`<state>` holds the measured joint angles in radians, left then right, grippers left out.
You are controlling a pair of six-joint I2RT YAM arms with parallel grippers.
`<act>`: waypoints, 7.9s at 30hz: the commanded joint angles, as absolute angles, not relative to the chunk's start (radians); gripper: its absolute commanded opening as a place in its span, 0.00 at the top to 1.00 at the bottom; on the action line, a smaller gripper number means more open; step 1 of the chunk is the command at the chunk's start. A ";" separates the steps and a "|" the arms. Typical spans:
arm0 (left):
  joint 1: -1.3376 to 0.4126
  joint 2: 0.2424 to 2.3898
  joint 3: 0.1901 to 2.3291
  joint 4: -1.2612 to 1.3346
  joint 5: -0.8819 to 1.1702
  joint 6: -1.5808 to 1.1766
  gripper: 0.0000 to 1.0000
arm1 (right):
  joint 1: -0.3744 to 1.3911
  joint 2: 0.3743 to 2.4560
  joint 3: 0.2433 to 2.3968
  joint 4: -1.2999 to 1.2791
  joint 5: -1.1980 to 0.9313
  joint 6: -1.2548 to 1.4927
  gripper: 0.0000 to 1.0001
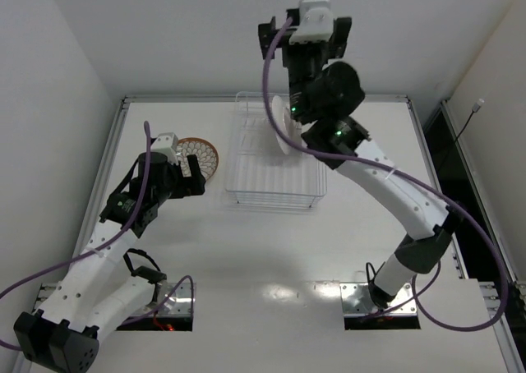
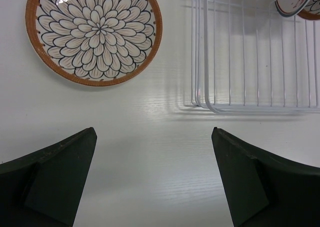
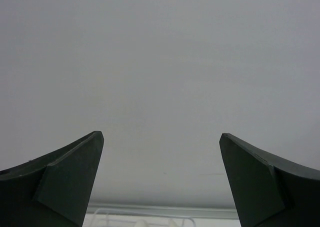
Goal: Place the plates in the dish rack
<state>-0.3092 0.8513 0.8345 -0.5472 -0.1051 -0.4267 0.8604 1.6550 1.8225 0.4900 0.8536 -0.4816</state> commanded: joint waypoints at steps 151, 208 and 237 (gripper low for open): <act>-0.258 1.945 1.333 -0.632 -0.037 -0.153 1.00 | 0.643 0.736 1.255 -0.802 -0.003 0.304 0.00; -0.356 1.699 1.575 0.593 0.561 -0.986 1.00 | 0.643 0.437 0.893 -0.894 0.204 0.362 0.00; -0.394 1.933 1.608 0.666 0.482 -1.020 1.00 | 0.643 0.446 0.874 -0.885 0.176 0.362 0.00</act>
